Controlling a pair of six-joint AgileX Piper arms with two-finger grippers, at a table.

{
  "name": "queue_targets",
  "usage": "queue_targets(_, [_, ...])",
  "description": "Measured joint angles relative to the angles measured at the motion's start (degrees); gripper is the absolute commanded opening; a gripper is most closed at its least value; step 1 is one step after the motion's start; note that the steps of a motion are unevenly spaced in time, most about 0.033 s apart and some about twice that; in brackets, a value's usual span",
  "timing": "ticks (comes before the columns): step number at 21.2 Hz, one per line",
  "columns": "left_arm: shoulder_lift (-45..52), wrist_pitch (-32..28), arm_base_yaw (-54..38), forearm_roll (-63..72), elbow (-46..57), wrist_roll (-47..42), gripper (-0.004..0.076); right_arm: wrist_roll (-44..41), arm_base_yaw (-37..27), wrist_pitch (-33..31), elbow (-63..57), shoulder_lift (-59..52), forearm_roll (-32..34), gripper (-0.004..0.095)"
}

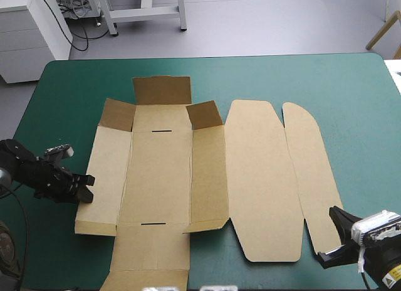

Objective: Fold the box

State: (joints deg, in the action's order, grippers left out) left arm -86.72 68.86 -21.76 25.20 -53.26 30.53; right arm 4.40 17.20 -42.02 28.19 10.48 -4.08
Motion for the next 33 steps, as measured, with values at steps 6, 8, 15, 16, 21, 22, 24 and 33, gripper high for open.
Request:
queue_targets(6, [0.1,0.4,0.0,0.1,-0.1,0.0,-0.001,0.0,0.0,0.0,0.0,0.0,0.0,-0.0019])
queue_targets(8, [0.1,0.9,0.0,0.3,-0.7,0.0,-0.001,0.0,0.0,0.0,0.0,0.0,0.0,-0.0019])
queue_targets(15, [0.1,2.4,0.4,1.2,-4.9,0.0,-0.001,0.0,0.0,0.0,0.0,0.0,0.0,-0.0019])
queue_targets(16, [0.1,2.4,0.4,1.2,-5.0,0.0,-0.001,0.0,0.0,0.0,0.0,0.0,0.0,-0.0019])
queue_targets(21, [0.1,2.4,0.4,1.4,-5.1,-0.2,-0.001,0.0,0.0,0.0,0.0,0.0,0.0,-0.0019])
queue_targets(22, [0.1,2.4,0.4,1.5,-5.1,-0.2,-0.001,0.0,0.0,0.0,0.0,0.0,0.0,-0.0019])
queue_targets(24, [0.1,2.4,0.5,2.0,-5.1,-0.8,-0.001,0.0,0.0,0.0,0.0,0.0,0.0,-0.0019])
queue_targets(33, [0.7,-2.2,17.5,-13.8,-6.3,-14.9,-0.001,0.0,0.0,0.5,-0.1,0.0,0.0,-0.0019])
